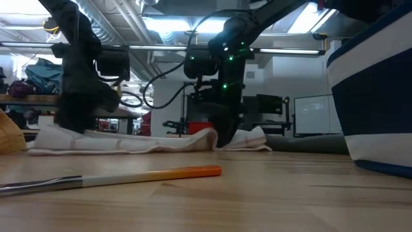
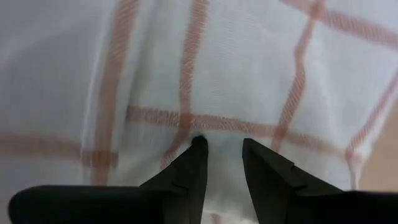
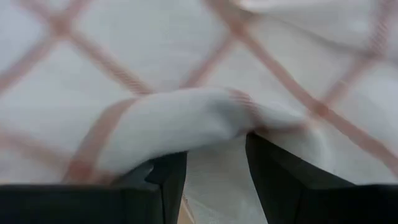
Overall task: Fold towel
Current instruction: Fold the white towel
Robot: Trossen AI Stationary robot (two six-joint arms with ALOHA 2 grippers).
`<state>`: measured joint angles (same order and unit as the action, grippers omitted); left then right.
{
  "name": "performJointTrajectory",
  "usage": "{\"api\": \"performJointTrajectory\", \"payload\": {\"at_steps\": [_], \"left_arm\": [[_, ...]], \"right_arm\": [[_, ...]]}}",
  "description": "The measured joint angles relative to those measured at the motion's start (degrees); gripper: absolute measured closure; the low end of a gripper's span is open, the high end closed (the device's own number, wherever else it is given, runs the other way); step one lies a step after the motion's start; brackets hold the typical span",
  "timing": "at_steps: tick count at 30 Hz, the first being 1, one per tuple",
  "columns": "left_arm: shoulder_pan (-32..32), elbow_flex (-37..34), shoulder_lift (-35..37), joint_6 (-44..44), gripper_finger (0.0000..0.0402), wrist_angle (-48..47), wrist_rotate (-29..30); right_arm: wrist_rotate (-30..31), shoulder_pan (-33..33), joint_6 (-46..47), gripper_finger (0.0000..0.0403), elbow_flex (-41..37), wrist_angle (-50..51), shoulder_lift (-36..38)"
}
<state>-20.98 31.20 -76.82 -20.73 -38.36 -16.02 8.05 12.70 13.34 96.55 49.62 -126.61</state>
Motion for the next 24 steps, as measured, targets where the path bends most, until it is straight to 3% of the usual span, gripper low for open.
{"api": "performJointTrajectory", "payload": {"at_steps": [5,16,24], "left_arm": [[4.3,-0.1,-0.2,0.0,0.0304,1.3,-6.2],[14.7,-0.2,-0.2,-4.4,0.0304,21.3,-8.0],[15.4,1.8,-0.2,-2.3,0.0304,22.2,-8.1]], "right_arm": [[0.0,2.8,0.1,0.0235,0.0,-1.9,0.0],[-4.9,5.4,-0.1,0.0235,0.0,-12.0,0.0],[-10.7,5.4,-4.8,0.0235,0.0,-3.8,0.0]]}}
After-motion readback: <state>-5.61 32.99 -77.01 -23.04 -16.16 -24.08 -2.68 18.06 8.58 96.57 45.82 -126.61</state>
